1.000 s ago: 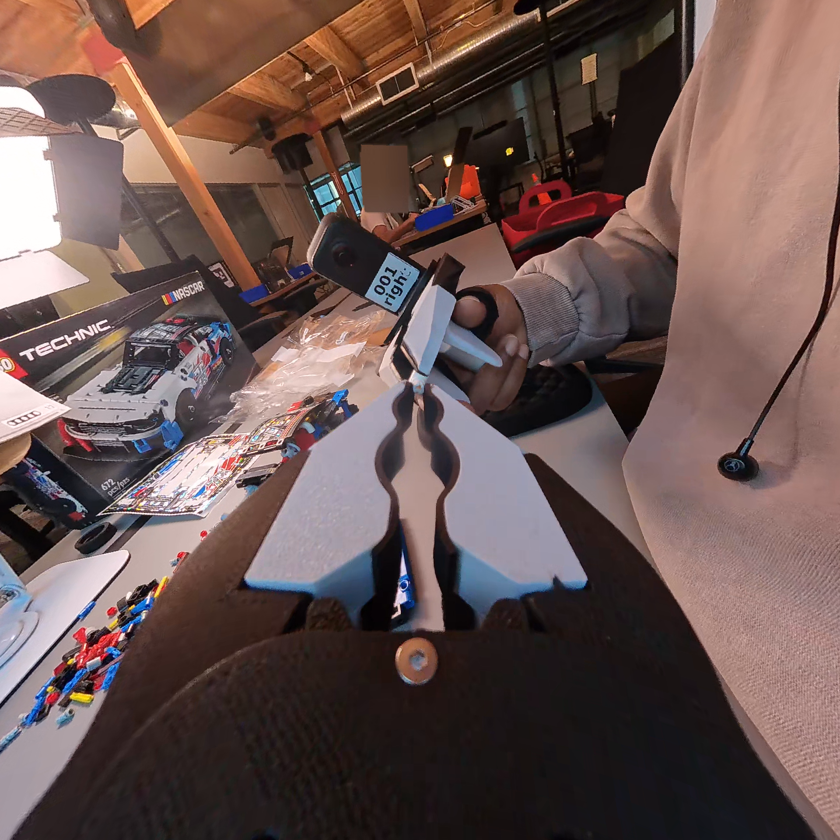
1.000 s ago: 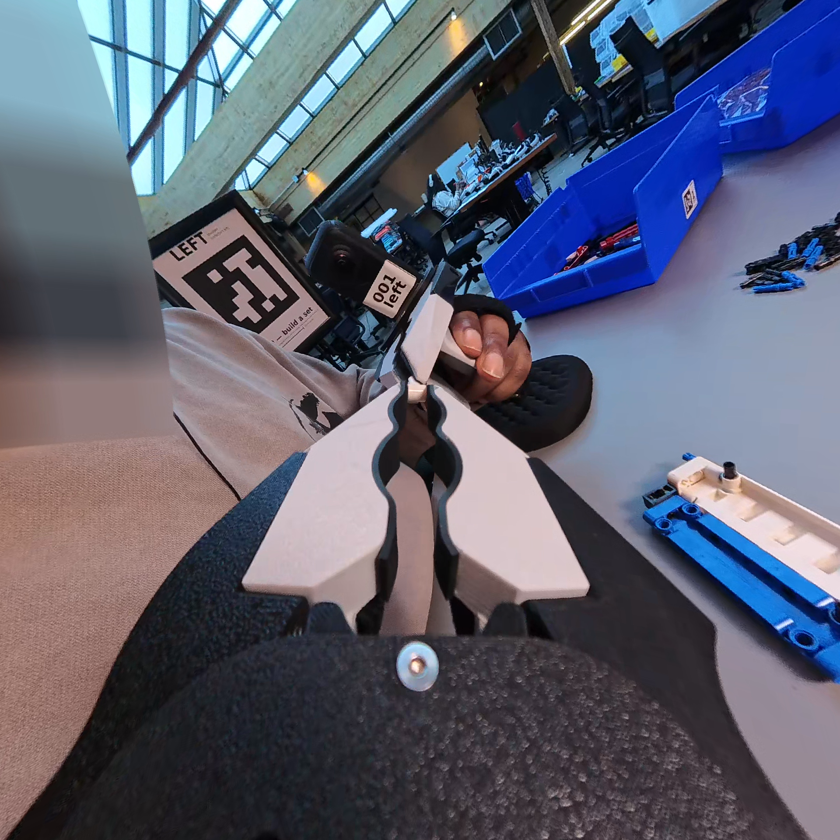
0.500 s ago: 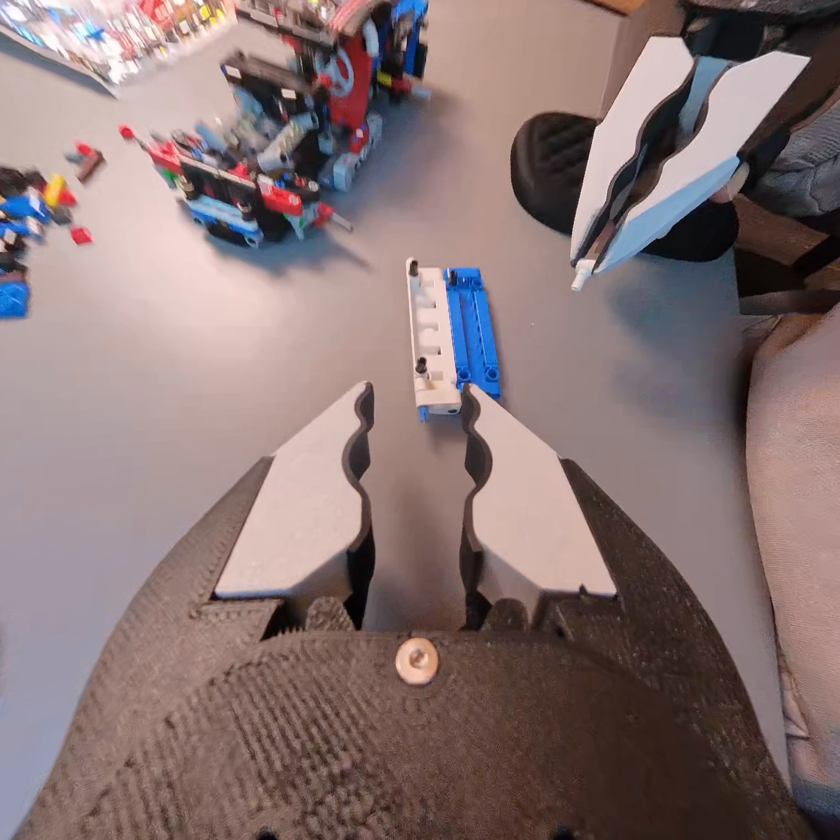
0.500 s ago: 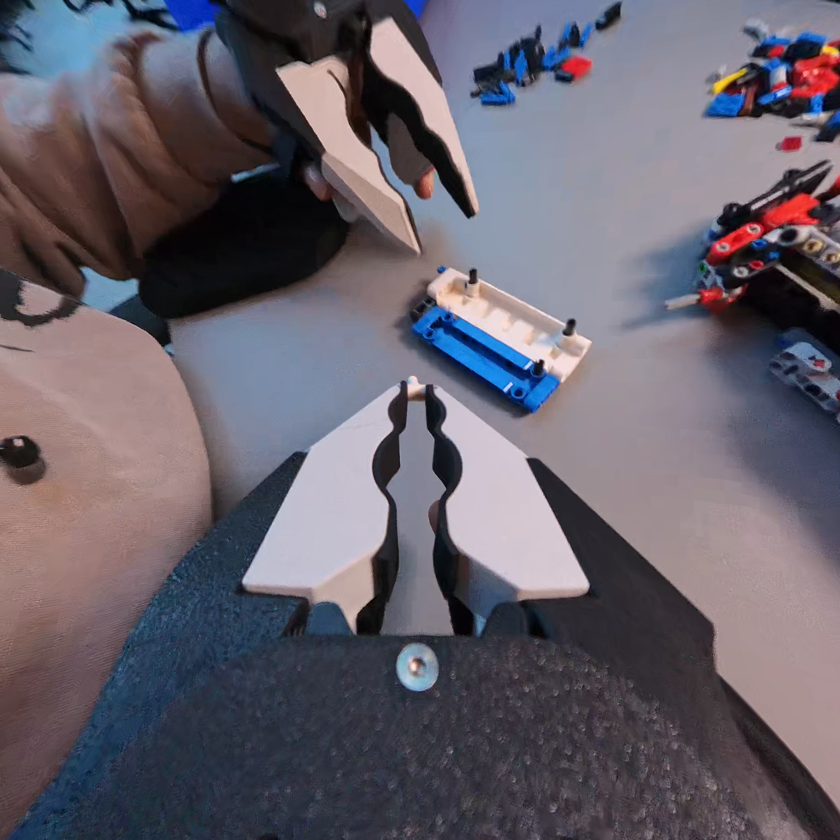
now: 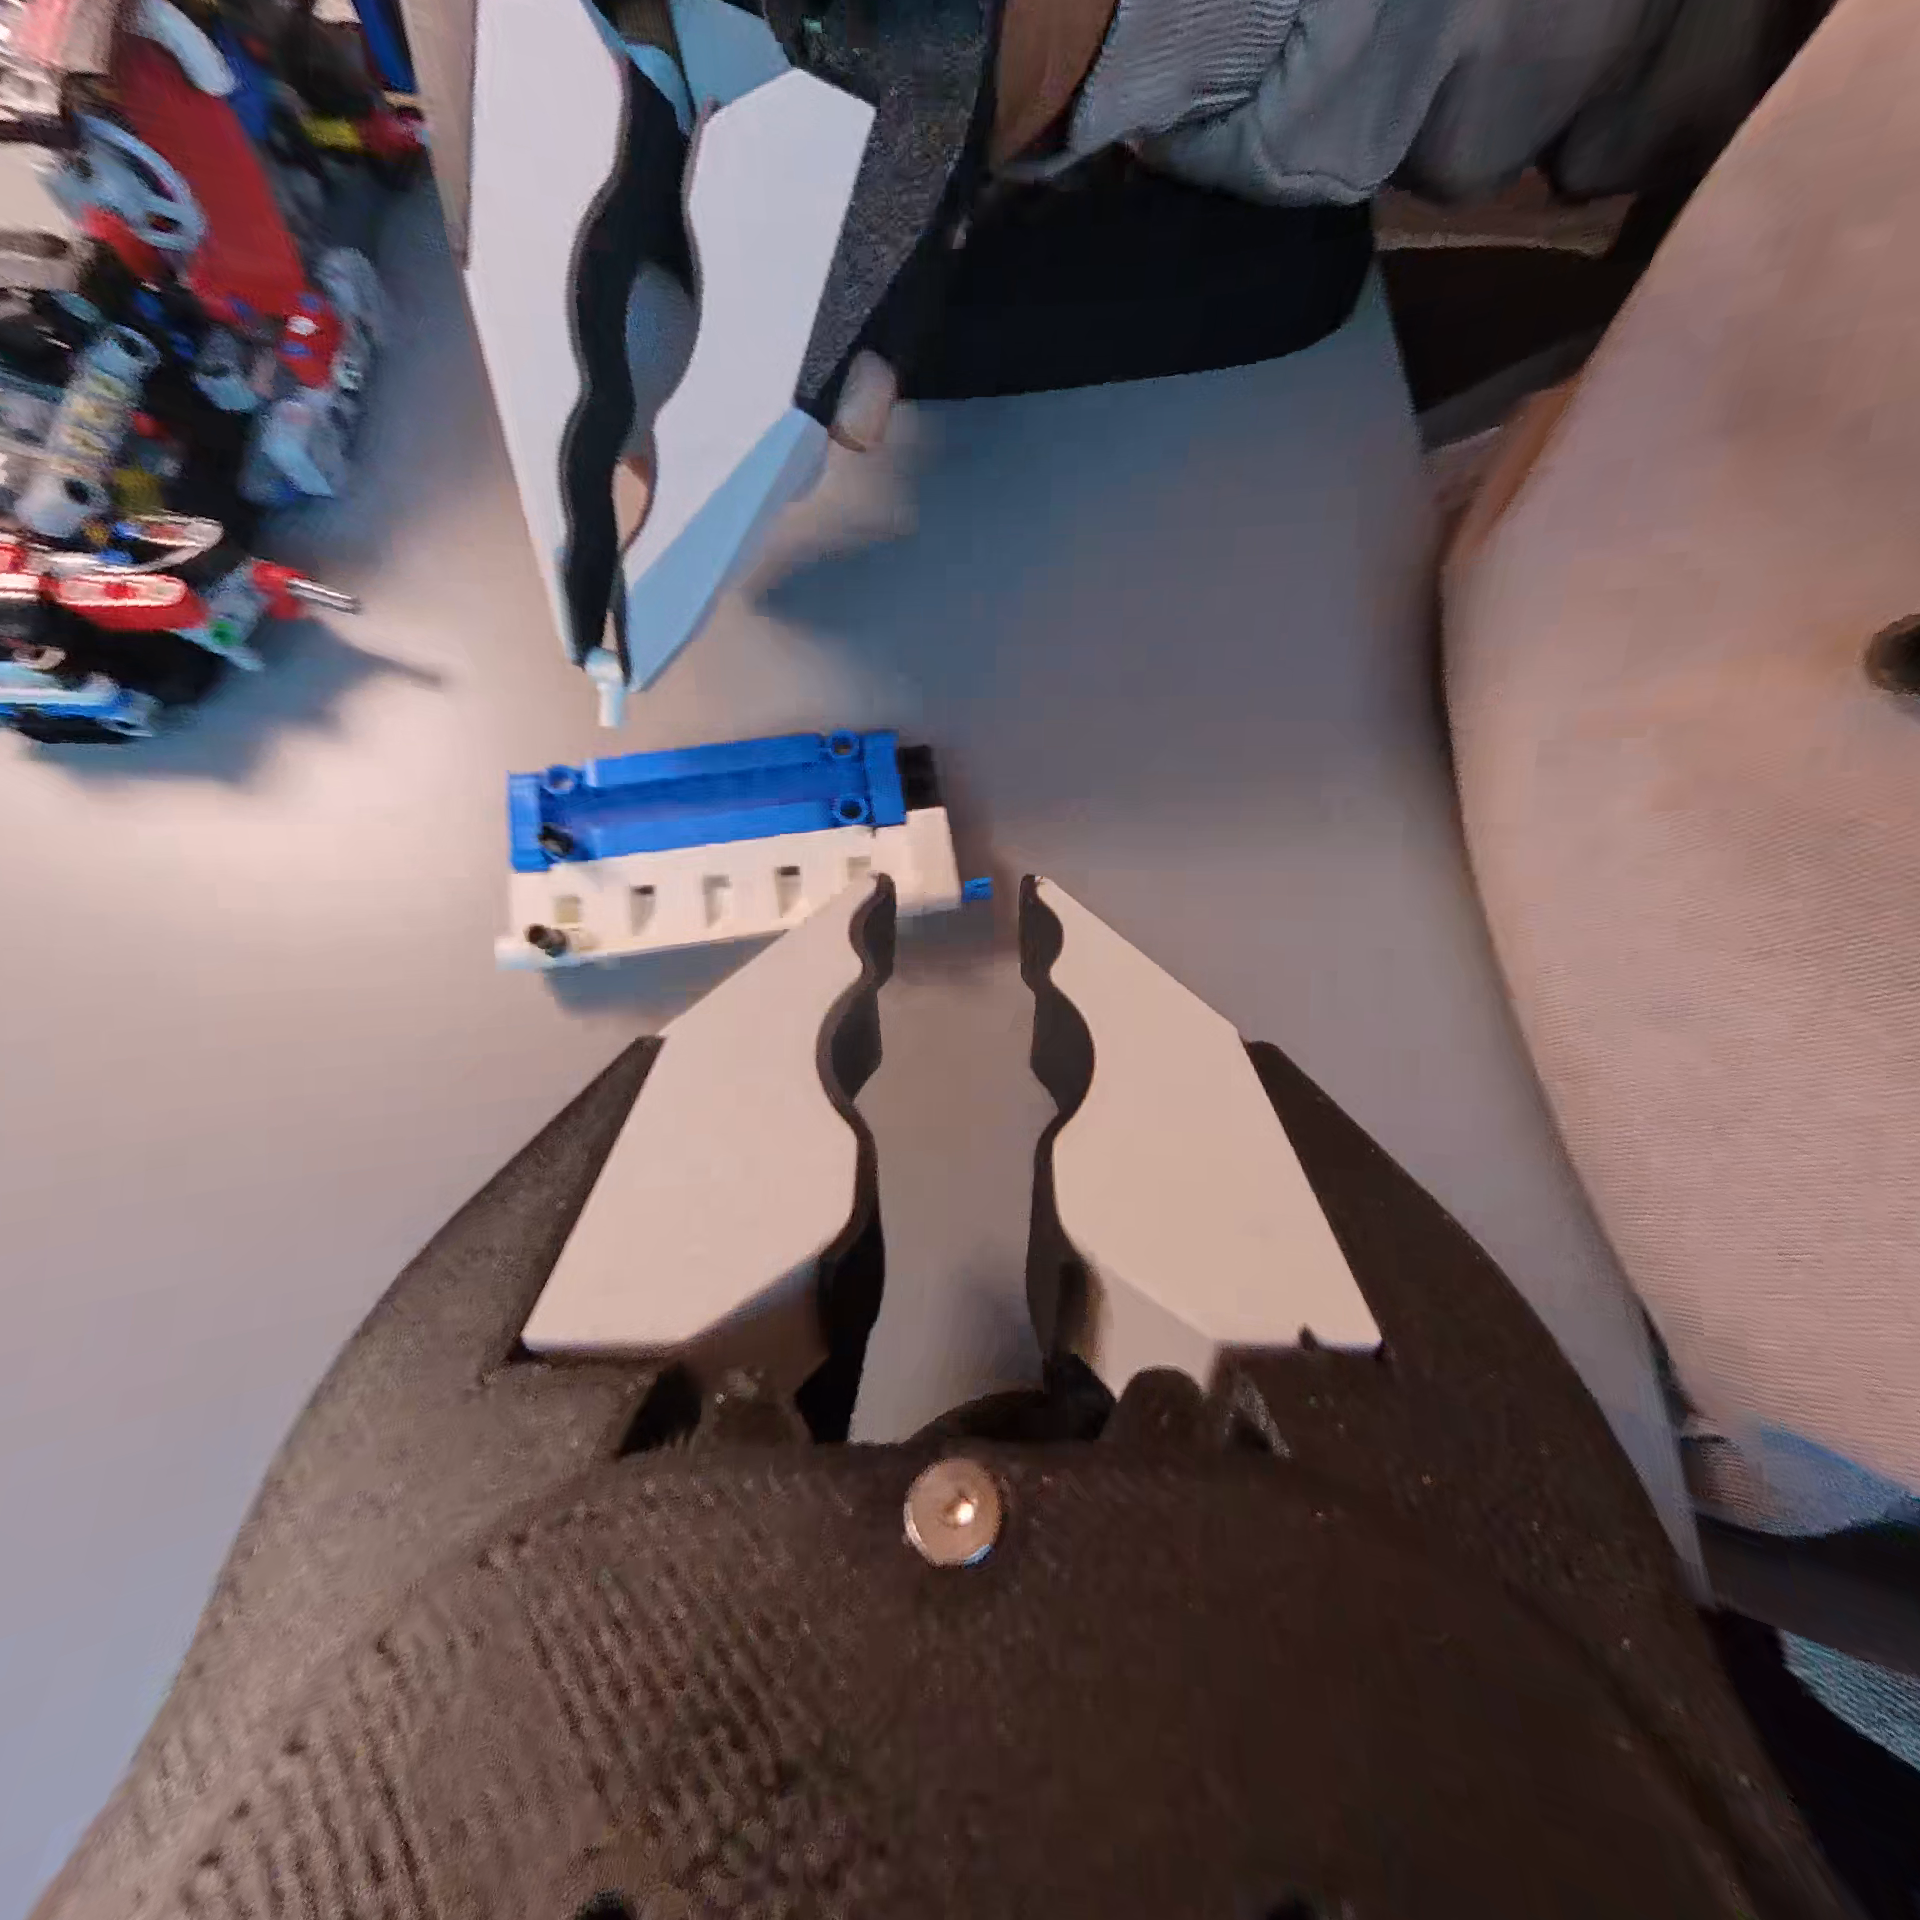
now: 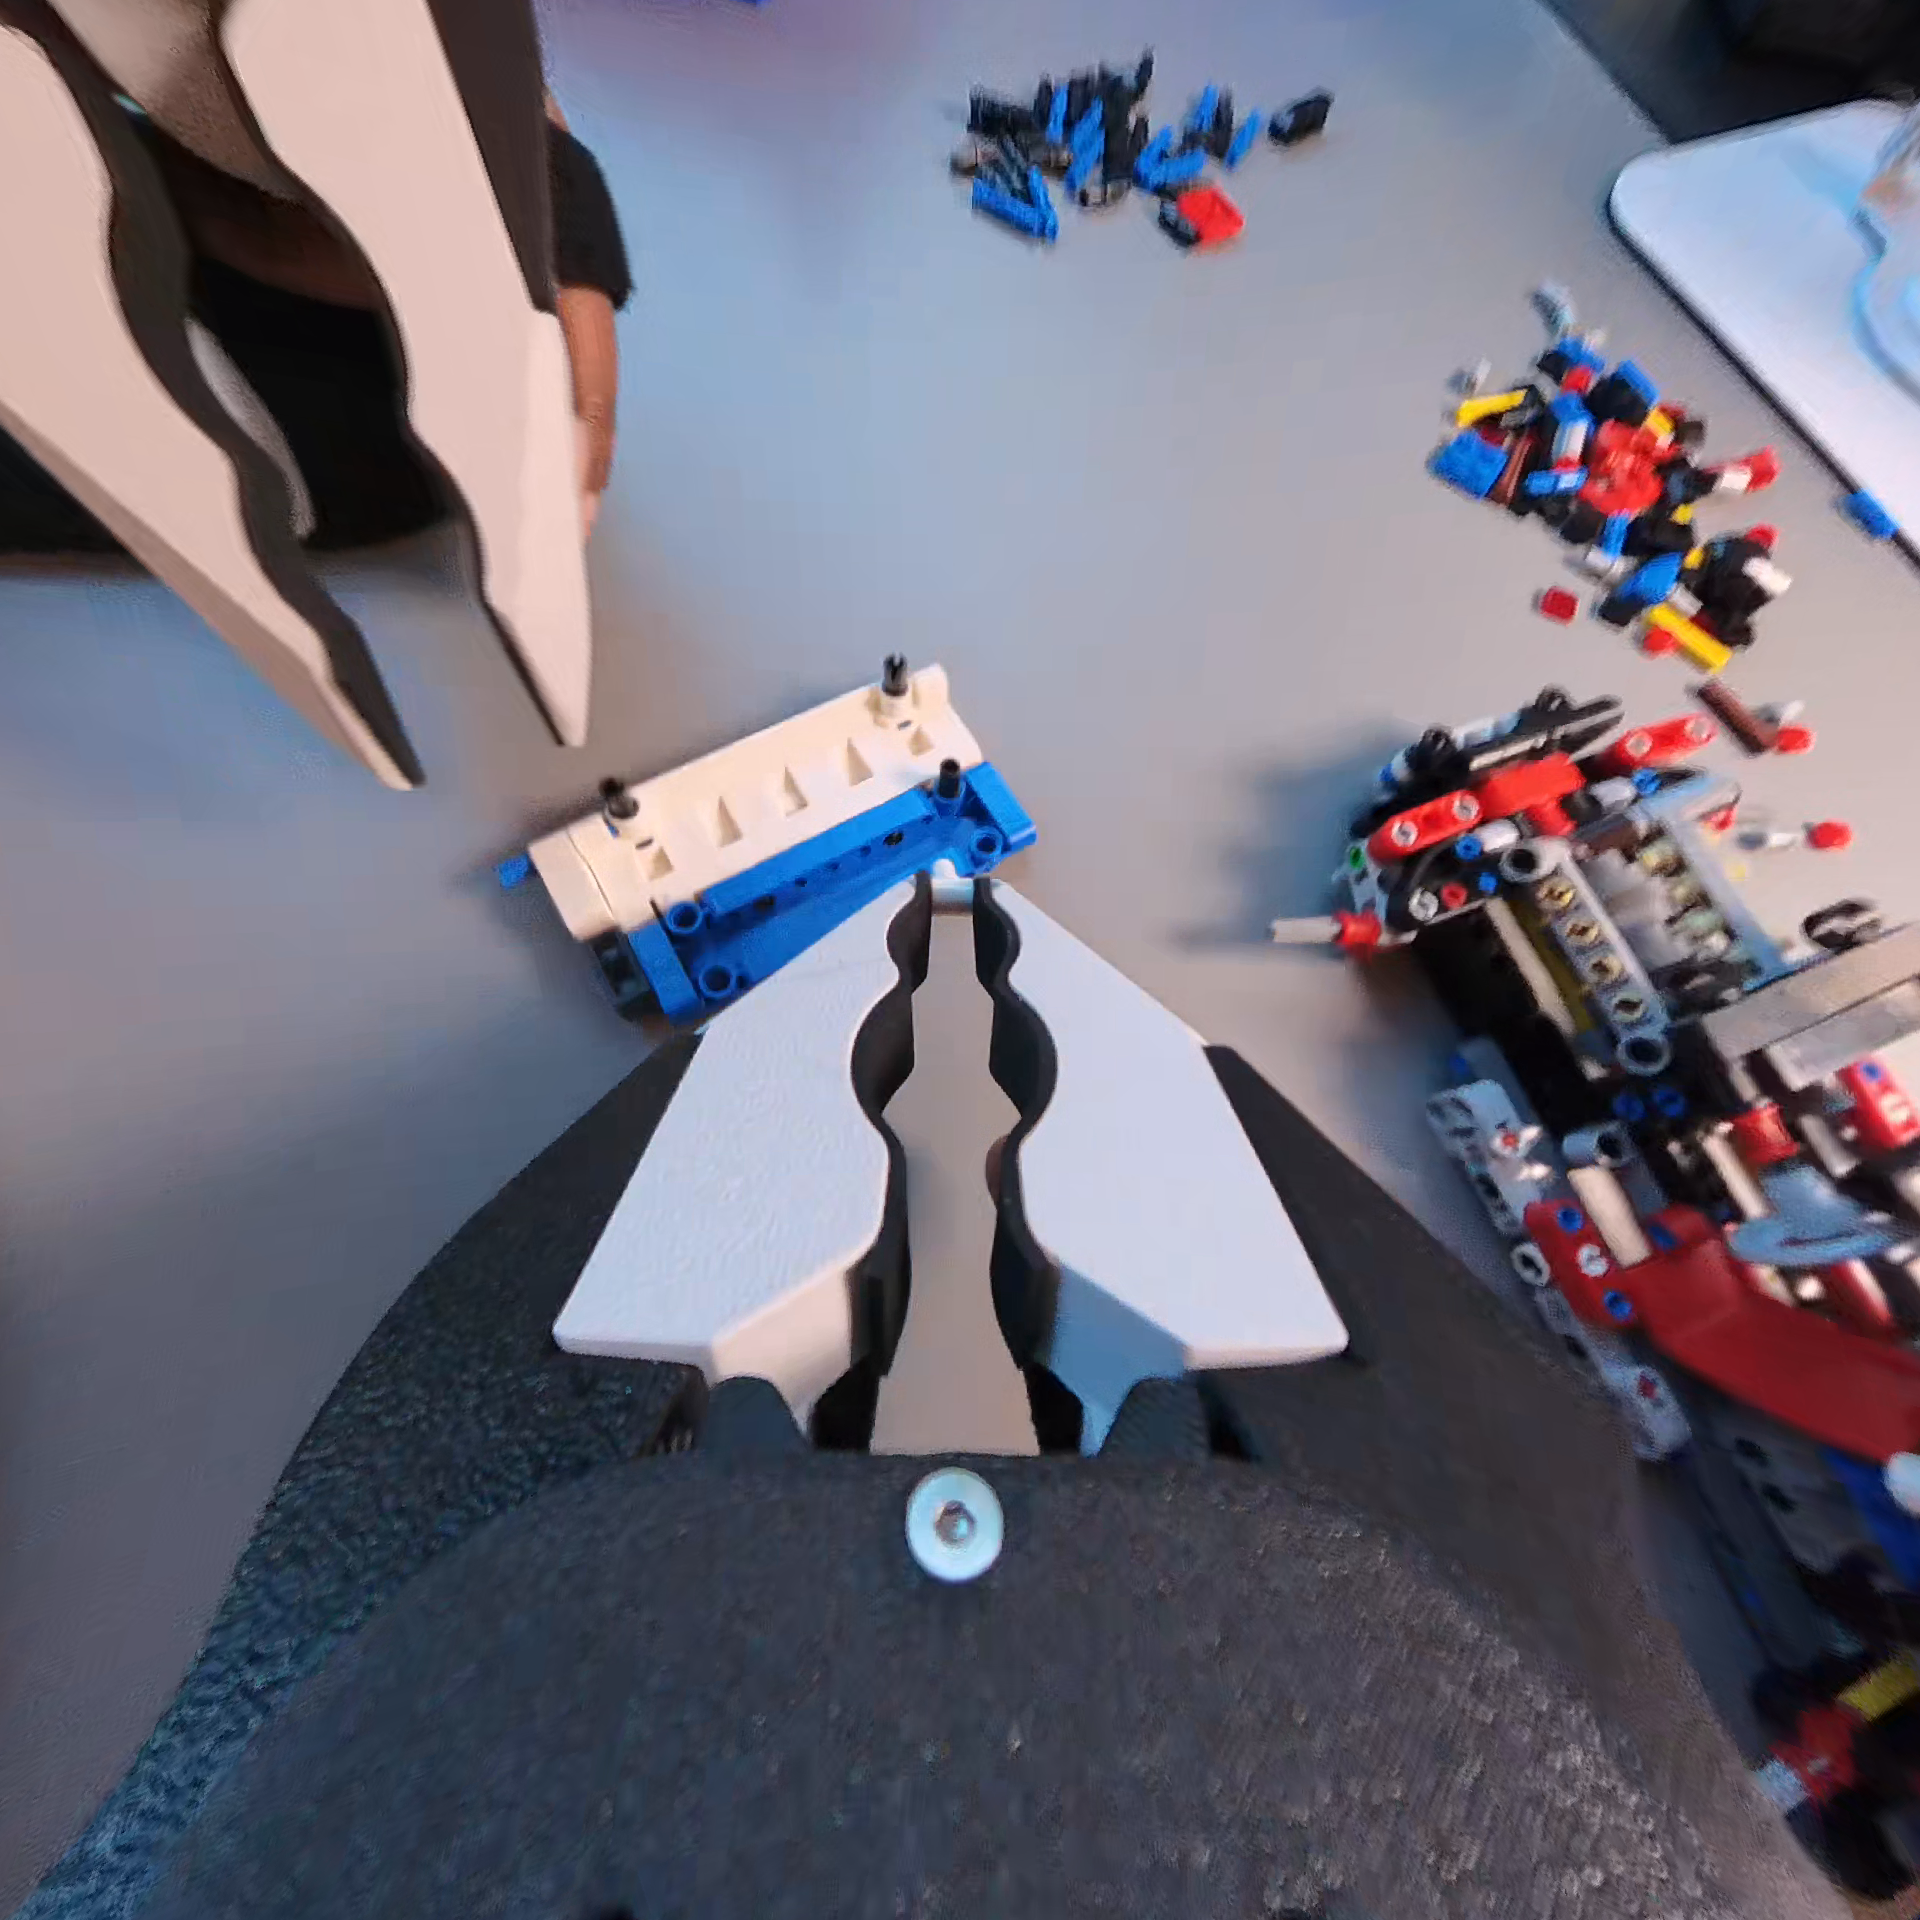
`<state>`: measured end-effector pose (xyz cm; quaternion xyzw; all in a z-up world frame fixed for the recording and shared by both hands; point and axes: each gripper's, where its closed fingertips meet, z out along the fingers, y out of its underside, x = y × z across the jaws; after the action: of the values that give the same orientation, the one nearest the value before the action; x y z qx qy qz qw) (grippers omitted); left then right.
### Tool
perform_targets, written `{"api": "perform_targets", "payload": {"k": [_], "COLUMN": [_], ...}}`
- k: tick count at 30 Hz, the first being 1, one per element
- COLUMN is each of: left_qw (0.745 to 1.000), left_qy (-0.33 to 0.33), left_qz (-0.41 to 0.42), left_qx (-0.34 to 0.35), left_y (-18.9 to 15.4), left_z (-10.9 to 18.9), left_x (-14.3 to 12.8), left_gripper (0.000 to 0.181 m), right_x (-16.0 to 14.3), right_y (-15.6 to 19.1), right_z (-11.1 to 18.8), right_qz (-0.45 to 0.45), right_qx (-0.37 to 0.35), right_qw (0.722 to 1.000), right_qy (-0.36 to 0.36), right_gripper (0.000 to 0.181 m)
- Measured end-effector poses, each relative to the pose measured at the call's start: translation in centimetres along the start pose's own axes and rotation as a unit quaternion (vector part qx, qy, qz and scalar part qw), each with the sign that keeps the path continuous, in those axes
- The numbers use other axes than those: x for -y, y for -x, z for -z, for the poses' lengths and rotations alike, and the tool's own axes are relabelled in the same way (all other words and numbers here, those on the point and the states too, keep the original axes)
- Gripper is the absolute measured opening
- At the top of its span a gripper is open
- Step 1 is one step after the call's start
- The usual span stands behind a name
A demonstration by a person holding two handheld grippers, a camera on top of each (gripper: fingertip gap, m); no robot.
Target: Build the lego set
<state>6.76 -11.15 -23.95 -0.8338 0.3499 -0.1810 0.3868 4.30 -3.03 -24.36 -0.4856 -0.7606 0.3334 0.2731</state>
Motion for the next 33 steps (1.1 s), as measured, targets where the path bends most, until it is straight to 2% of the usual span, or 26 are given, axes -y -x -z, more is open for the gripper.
{"api": "perform_targets", "payload": {"k": [1,5,8,10,12,15,18,20,23,25,29,33], "left_qw": [1.000,0.992,0.976,0.953,0.933,0.920,0.925,0.941,0.977,0.989,0.973,0.949], "left_qy": [-0.002,0.013,0.066,0.104,0.111,0.114,0.113,0.091,0.001,-0.061,-0.186,-0.241], "left_qz": [-0.013,-0.121,-0.209,-0.286,-0.343,-0.374,-0.363,-0.325,-0.209,-0.113,0.009,0.067], "left_qx": [0.015,0.030,0.012,0.011,0.011,-0.002,-0.001,-0.008,-0.035,-0.067,-0.136,-0.191], "left_y": [0.7,1.9,2.3,2.6,2.6,2.7,3.2,3.0,2.2,1.7,0.5,-0.2], "left_z": [0.3,0.3,-0.7,-1.4,-1.9,-2.4,-2.9,-3.0,-2.0,-0.9,1.1,1.2], "left_x": [0.1,0.0,-1.1,-1.7,-1.5,-1.4,-1.3,-0.8,1.6,3.3,6.7,7.5], "left_gripper": [0.023,0.032,0.037,0.034,0.029,0.020,0.010,0.006,0.003,0.003,0.002,0.002], "right_x": [0.8,1.1,-0.1,-0.9,-1.5,-2.0,-2.2,-2.3,-2.1,-1.8,-0.4,1.4], "right_y": [-0.3,-1.3,-1.0,-0.5,0.0,0.8,1.4,1.5,1.4,1.5,1.2,1.1], "right_z": [0.2,1.9,3.1,3.9,4.6,5.1,4.9,4.6,4.4,4.6,4.5,4.2], "right_qz": [0.006,-0.007,-0.025,-0.030,-0.029,-0.042,-0.043,-0.021,0.012,0.025,0.041,0.058], "right_qx": [-0.003,-0.015,-0.012,-0.012,-0.015,0.000,0.013,0.012,0.003,0.007,-0.003,0.008], "right_qw": [1.000,0.999,0.999,0.999,0.999,0.999,0.999,0.999,0.999,0.999,0.996,0.990], "right_qy": [-0.017,-0.030,-0.027,-0.026,-0.028,-0.031,-0.029,-0.023,-0.032,-0.046,-0.080,-0.126], "right_gripper": [0.006,0.006,0.006,0.006,0.006,0.006,0.006,0.006,0.006,0.006,0.006,0.006]}}
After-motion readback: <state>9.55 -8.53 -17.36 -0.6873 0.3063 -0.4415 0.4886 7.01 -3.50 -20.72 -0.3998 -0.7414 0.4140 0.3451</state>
